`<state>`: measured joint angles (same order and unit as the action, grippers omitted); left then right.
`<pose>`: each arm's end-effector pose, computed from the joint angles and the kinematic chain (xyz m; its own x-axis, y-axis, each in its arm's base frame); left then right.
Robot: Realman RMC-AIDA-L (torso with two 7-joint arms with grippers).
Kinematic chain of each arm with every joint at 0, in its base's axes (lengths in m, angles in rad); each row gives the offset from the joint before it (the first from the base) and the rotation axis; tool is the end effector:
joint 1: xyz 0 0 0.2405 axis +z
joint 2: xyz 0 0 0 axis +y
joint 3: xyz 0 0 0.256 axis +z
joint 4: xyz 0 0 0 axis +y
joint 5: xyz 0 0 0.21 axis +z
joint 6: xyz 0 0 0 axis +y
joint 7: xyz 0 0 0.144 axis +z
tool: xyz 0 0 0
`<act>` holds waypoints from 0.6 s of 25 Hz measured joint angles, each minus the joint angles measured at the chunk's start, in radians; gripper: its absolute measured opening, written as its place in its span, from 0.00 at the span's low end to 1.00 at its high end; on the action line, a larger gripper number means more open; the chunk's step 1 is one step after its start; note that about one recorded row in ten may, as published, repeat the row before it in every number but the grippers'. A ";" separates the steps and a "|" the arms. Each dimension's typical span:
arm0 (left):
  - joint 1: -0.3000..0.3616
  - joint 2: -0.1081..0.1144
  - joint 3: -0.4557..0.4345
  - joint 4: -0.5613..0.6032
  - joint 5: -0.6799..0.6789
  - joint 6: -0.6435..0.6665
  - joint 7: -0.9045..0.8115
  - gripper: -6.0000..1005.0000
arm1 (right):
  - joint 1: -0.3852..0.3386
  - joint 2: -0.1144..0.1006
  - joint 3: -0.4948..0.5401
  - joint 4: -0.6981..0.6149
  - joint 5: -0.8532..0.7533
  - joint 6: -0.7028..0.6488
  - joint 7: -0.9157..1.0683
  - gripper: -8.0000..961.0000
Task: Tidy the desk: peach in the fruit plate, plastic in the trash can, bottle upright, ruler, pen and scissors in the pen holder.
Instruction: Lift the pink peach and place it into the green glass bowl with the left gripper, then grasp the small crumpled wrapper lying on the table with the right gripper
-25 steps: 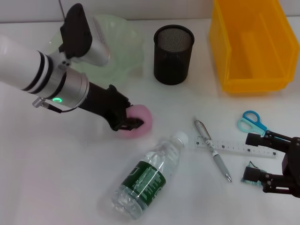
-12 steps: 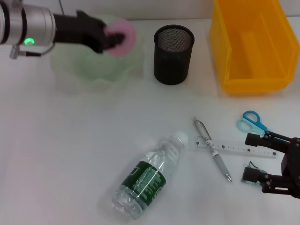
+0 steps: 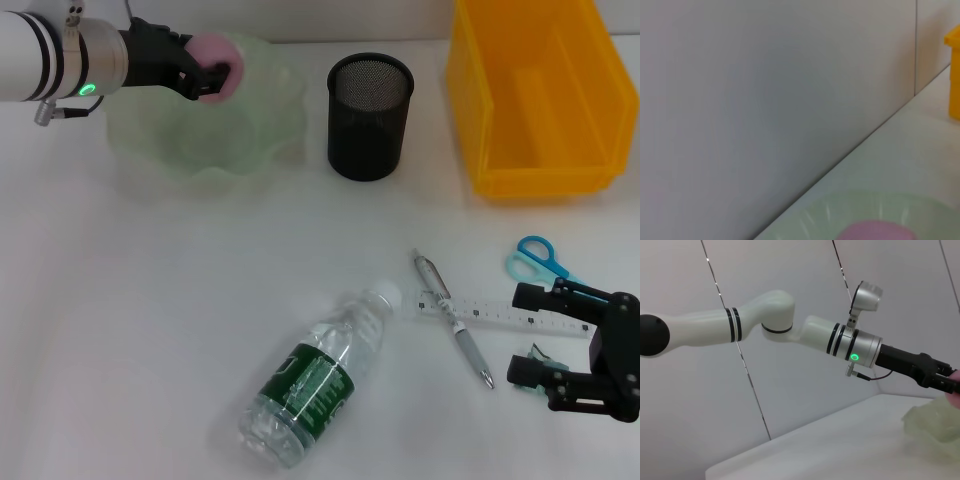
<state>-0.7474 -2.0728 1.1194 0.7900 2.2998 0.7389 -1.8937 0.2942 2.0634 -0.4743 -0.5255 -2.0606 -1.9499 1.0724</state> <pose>-0.2108 0.4584 -0.0004 0.9259 0.3455 0.1530 0.3529 -0.6458 -0.6770 0.3085 0.2147 0.0118 0.6661 -0.2852 -0.6892 -0.4172 -0.9084 -0.0272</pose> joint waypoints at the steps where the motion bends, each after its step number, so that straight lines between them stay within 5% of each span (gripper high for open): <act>1: 0.002 0.000 0.000 0.001 -0.005 0.001 0.000 0.30 | 0.000 0.000 0.000 0.000 0.000 0.000 0.000 0.87; 5: 0.013 0.001 -0.002 0.009 -0.032 0.011 0.005 0.47 | 0.006 0.000 0.002 0.001 0.000 0.000 0.000 0.87; 9: 0.042 0.006 -0.015 0.028 -0.081 0.055 0.009 0.74 | 0.008 0.000 -0.002 0.001 0.001 0.000 0.000 0.87; 15: 0.147 0.017 -0.130 0.097 -0.335 0.333 0.131 0.85 | 0.015 -0.006 0.004 0.001 0.016 -0.008 0.009 0.87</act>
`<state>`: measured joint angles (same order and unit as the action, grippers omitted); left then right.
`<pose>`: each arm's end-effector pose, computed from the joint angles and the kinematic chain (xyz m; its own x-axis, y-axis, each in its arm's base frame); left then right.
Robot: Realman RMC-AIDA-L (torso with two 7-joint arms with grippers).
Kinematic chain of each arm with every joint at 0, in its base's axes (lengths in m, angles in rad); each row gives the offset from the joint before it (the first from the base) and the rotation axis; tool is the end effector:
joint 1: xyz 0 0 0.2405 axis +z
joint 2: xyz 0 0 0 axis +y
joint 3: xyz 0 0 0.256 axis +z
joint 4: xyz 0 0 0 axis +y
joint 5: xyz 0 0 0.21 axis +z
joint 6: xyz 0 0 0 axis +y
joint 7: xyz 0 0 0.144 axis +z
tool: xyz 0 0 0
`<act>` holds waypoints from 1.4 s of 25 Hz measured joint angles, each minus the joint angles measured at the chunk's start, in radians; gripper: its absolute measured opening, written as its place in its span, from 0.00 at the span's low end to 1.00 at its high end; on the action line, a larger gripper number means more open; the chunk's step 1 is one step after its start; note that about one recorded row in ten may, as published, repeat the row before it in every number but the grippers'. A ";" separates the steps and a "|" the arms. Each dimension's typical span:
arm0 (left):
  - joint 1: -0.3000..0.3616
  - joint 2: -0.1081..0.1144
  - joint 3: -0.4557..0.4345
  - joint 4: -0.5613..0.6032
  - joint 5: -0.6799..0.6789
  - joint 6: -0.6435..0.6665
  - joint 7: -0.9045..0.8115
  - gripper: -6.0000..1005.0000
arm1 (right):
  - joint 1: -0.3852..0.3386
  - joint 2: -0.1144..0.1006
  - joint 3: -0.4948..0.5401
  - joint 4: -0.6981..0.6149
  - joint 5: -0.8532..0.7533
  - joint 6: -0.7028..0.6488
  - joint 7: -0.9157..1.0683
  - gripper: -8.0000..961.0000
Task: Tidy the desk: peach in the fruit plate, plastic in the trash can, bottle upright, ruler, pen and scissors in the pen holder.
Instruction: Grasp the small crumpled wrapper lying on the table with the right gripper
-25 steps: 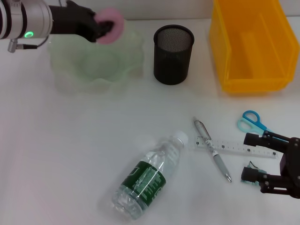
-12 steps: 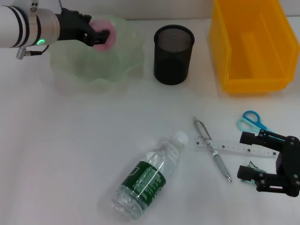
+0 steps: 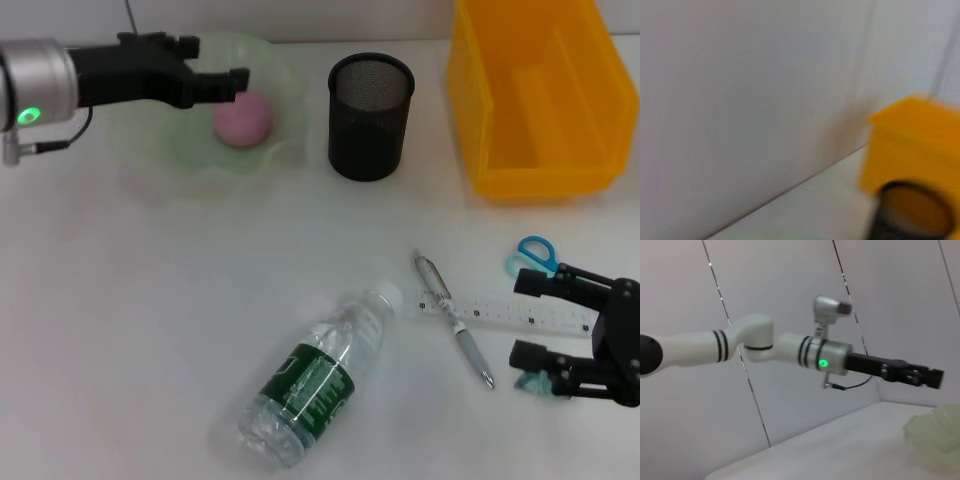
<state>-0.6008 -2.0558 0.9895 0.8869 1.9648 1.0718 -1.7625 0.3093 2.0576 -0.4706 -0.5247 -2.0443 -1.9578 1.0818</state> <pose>-0.2206 0.4169 0.0253 0.8296 0.3603 0.4265 0.5399 -0.7123 -0.4484 0.3050 0.2206 0.0159 0.6604 -0.2713 -0.7002 -0.4075 -0.9127 -0.0308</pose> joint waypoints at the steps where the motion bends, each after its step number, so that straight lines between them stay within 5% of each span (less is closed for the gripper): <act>1: 0.028 0.009 -0.042 -0.005 -0.070 0.115 0.050 0.85 | 0.003 -0.002 0.001 -0.001 0.004 0.000 0.008 0.87; 2: 0.028 0.009 -0.042 -0.005 -0.070 0.115 0.050 0.85 | 0.006 -0.004 0.004 -0.003 0.008 0.000 0.023 0.87; 6: 0.108 0.048 -0.098 -0.127 -0.185 0.485 0.222 0.85 | 0.028 -0.028 0.045 -0.027 0.035 -0.012 0.129 0.87; 8: 0.108 0.048 -0.098 -0.127 -0.185 0.485 0.222 0.85 | 0.058 -0.060 0.059 -0.071 0.048 -0.044 0.241 0.87; 10: 0.158 0.059 -0.093 -0.268 -0.170 0.594 0.384 0.85 | 0.095 -0.092 0.058 -0.141 0.046 -0.077 0.372 0.87; 13: 0.191 0.056 -0.091 -0.329 -0.168 0.597 0.459 0.85 | 0.158 -0.124 0.029 -0.329 -0.010 -0.089 0.595 0.87; 18: 0.213 0.049 -0.090 -0.339 -0.168 0.601 0.477 0.85 | 0.230 -0.132 -0.148 -0.719 -0.190 -0.111 0.907 0.87; 23: 0.214 0.049 -0.091 -0.341 -0.169 0.599 0.478 0.85 | 0.252 -0.100 -0.375 -0.908 -0.343 -0.154 1.082 0.87; 29: 0.199 0.050 -0.095 -0.341 -0.169 0.589 0.468 0.85 | 0.246 0.020 -0.508 -1.026 -0.622 -0.147 1.154 0.87; 35: 0.189 0.052 -0.093 -0.342 -0.170 0.568 0.466 0.85 | 0.200 0.028 -0.734 -1.030 -0.621 -0.061 1.278 0.87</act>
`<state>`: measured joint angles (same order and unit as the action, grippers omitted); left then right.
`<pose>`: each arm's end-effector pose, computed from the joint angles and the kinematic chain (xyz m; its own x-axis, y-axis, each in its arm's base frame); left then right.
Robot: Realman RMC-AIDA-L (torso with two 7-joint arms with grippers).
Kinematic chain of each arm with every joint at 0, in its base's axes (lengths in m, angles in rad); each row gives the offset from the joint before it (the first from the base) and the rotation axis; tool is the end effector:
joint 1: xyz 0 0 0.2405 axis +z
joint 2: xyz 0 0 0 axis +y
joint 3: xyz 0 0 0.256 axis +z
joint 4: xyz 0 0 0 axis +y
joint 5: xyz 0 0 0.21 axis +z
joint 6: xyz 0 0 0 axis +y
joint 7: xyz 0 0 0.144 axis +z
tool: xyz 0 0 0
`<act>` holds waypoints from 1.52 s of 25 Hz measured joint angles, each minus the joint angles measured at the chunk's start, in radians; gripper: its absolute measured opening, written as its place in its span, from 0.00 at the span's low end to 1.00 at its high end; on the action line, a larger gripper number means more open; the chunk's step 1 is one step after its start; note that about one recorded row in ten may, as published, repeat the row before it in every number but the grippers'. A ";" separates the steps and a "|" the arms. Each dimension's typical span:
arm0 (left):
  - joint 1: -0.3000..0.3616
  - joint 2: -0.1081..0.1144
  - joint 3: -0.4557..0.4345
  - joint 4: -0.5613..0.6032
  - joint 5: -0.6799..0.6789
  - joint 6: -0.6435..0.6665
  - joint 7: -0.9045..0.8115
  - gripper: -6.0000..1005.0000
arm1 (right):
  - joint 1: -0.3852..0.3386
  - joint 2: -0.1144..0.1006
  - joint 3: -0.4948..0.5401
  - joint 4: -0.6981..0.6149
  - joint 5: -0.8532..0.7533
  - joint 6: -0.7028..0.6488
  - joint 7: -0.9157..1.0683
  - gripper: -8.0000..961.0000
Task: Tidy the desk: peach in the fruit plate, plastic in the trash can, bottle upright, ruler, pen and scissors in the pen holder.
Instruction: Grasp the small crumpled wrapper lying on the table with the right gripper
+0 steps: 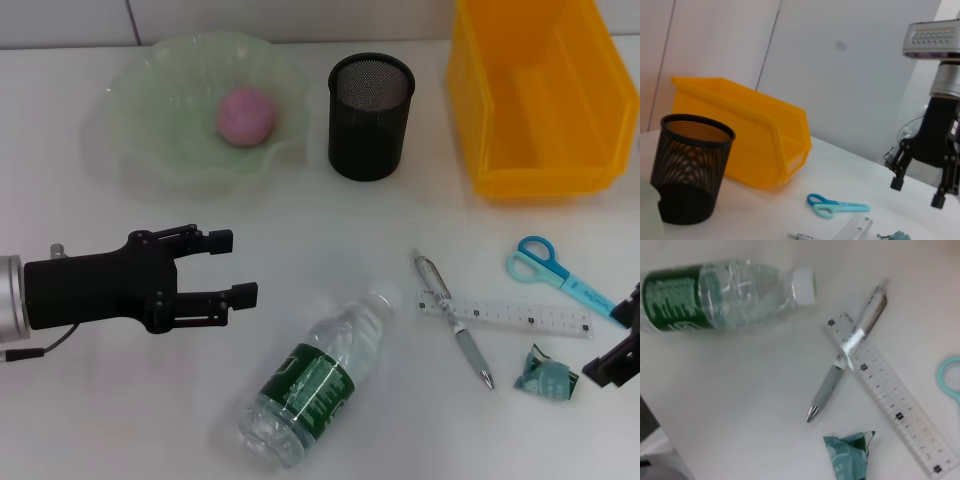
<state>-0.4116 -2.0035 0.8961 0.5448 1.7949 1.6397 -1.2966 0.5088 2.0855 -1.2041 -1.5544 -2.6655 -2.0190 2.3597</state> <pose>-0.2866 0.2857 -0.0015 0.7546 0.3717 0.5408 0.4558 -0.8897 -0.0244 0.2061 0.2951 0.0536 0.6641 -0.6289 0.4043 -0.5561 -0.7770 -0.2951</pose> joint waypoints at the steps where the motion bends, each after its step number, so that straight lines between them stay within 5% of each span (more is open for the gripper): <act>1: 0.000 0.000 0.000 0.000 0.000 0.000 0.000 0.85 | -0.002 0.000 -0.027 0.011 0.000 0.017 0.010 0.87; 8: -0.005 -0.002 -0.001 -0.012 0.007 -0.028 0.009 0.85 | 0.000 0.000 -0.156 0.096 0.001 0.090 0.043 0.87; 12: -0.002 -0.002 -0.002 -0.013 0.012 -0.039 0.010 0.85 | 0.004 0.000 -0.200 0.138 0.002 0.124 0.049 0.79; 30: -0.005 -0.011 0.001 -0.012 0.018 -0.063 0.013 0.85 | 0.008 0.001 -0.274 0.175 -0.005 0.181 0.088 0.75; 38: -0.008 -0.012 0.001 -0.013 0.021 -0.063 0.013 0.85 | 0.008 0.001 -0.278 0.192 -0.006 0.196 0.089 0.53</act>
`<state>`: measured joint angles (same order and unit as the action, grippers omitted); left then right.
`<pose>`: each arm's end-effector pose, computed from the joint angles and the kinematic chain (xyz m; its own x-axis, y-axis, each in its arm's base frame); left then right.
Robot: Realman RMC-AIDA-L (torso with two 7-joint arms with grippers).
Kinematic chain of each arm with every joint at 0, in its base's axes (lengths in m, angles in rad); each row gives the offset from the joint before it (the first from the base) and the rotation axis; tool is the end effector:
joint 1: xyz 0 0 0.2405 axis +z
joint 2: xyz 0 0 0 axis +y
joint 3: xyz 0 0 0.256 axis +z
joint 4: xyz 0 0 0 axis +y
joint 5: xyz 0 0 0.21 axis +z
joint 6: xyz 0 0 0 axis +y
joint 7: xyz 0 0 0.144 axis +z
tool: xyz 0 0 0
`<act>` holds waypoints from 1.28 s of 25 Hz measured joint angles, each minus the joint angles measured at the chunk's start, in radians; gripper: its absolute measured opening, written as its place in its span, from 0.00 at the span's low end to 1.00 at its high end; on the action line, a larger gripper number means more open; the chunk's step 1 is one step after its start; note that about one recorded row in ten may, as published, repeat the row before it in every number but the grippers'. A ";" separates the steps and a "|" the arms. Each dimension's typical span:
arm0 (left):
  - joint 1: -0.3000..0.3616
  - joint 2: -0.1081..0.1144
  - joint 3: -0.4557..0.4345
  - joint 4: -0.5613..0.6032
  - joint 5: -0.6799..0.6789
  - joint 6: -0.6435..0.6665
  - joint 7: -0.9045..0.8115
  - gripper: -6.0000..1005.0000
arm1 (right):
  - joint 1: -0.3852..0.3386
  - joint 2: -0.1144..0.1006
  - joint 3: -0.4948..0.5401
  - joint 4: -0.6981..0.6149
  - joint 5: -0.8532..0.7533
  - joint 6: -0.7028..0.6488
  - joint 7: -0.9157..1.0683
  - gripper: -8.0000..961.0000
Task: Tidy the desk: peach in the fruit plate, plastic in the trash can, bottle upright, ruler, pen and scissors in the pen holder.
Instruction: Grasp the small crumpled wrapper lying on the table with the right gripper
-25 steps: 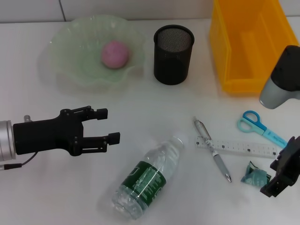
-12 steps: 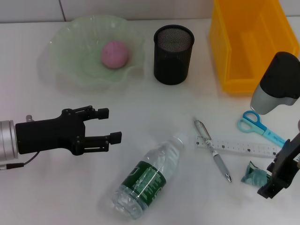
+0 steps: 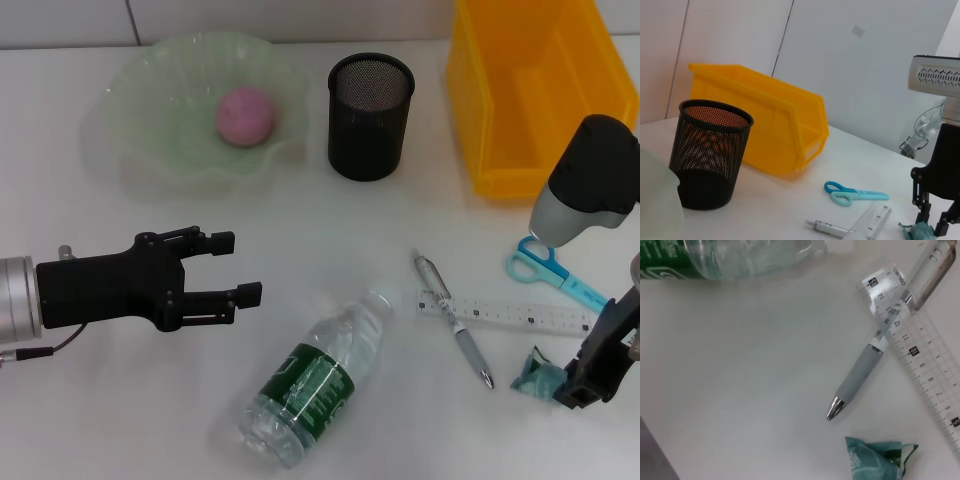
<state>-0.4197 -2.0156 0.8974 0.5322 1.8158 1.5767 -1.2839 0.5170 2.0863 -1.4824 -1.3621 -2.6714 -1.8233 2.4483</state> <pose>-0.2902 0.2900 -0.0106 0.7685 0.3786 0.5159 0.4724 -0.8795 -0.0582 0.2175 0.2956 -0.0071 0.6221 -0.5759 0.5304 -0.5198 -0.8104 -0.2703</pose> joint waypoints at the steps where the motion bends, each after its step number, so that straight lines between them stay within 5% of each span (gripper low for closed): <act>1: 0.000 0.000 0.000 0.000 0.000 0.000 0.000 0.85 | 0.000 0.000 0.000 0.002 0.000 0.003 0.000 0.48; 11: -0.001 -0.002 0.000 0.000 0.001 0.000 0.000 0.85 | -0.006 -0.002 0.001 0.002 0.001 0.004 -0.007 0.09; 16: -0.001 -0.002 0.000 0.000 0.001 0.002 0.000 0.85 | -0.016 -0.002 0.007 -0.009 0.003 0.004 -0.013 0.01; 32: -0.001 0.000 0.000 0.000 0.000 0.006 -0.008 0.85 | -0.066 -0.004 0.155 -0.134 0.047 -0.044 -0.091 0.03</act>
<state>-0.4203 -2.0157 0.8973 0.5325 1.8162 1.5831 -1.2922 0.4506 2.0818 -1.3277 -1.4962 -2.6241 -1.8674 2.3577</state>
